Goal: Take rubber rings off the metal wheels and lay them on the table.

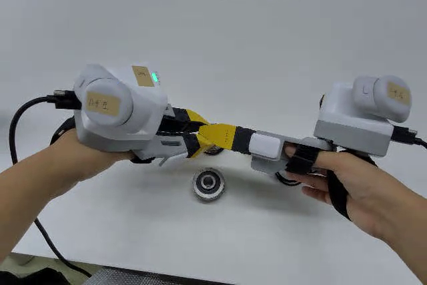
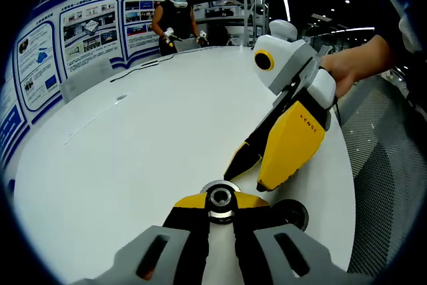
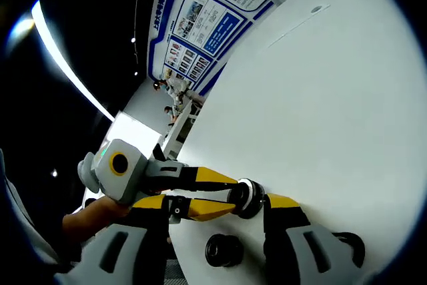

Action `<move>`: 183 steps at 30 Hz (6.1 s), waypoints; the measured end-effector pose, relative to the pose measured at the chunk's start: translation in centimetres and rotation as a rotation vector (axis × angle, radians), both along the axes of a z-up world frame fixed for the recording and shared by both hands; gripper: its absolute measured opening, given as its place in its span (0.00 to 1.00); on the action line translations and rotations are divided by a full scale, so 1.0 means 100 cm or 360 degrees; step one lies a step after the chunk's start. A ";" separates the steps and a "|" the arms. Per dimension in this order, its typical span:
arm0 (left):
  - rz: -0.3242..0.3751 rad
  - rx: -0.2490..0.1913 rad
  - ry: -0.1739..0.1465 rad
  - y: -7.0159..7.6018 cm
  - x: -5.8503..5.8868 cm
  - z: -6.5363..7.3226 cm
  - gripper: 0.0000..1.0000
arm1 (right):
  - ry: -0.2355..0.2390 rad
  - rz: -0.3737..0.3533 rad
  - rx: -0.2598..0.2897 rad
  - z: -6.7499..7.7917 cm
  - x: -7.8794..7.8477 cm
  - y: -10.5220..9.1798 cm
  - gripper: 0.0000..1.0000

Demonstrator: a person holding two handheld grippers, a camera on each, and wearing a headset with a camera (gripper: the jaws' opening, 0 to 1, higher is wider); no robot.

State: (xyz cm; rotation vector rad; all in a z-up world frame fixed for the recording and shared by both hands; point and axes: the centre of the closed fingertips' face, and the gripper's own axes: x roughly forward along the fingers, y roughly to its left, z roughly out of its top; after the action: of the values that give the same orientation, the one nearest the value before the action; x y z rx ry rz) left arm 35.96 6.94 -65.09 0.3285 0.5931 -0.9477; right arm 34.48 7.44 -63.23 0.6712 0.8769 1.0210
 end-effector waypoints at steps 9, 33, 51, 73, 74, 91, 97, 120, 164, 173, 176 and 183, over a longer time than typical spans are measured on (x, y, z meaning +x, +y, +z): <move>-0.0004 -0.0007 0.0001 -0.001 -0.001 0.000 0.12 | 0.0044 -0.0001 0.0000 -0.003 0.003 0.002 0.58; 0.0001 -0.0009 0.0003 0.000 -0.002 0.000 0.12 | 0.0060 -0.0003 0.0028 -0.002 -0.002 -0.005 0.47; 0.0000 -0.0014 0.0007 0.001 -0.003 0.000 0.12 | 0.0151 -0.0014 0.0057 -0.003 -0.002 -0.011 0.34; 0.0000 -0.0005 0.0004 0.001 -0.003 0.000 0.12 | 0.0163 -0.0114 -0.0194 -0.025 0.007 -0.017 0.03; 0.0001 -0.0005 0.0004 0.001 -0.003 0.000 0.12 | 0.0155 -0.0115 -0.0204 -0.025 0.008 -0.017 0.03; 0.0010 -0.0007 0.0011 0.001 -0.003 0.000 0.12 | 0.0151 -0.0129 -0.0251 -0.026 0.011 -0.018 0.01; 0.0008 -0.0005 0.0012 0.001 -0.003 0.000 0.12 | 0.0161 -0.0133 -0.0222 -0.023 0.010 -0.017 0.01; 0.0004 -0.0008 0.0016 0.002 -0.003 -0.001 0.12 | 0.0097 -0.0068 -0.0207 -0.015 0.008 -0.008 0.00; 0.0028 0.0026 0.0009 0.000 -0.004 0.001 0.13 | 0.0114 -0.0096 -0.0229 -0.010 0.003 -0.009 0.01; 0.0009 0.0077 -0.0004 0.001 -0.002 0.001 0.14 | 0.0122 -0.0104 -0.0240 -0.011 0.004 -0.010 0.01; 0.0023 0.0086 -0.0010 0.004 -0.001 0.003 0.17 | 0.0126 -0.0103 -0.0228 -0.010 0.004 -0.008 0.01; 0.0080 0.0079 -0.0039 0.013 -0.002 0.013 0.19 | 0.0131 -0.0099 -0.0206 -0.006 0.003 -0.002 0.01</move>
State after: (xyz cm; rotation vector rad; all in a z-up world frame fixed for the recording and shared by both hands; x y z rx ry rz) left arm 35.73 8.26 -63.79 0.3672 0.6005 -0.8807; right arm 34.82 7.19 -63.87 0.6307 0.9794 0.8780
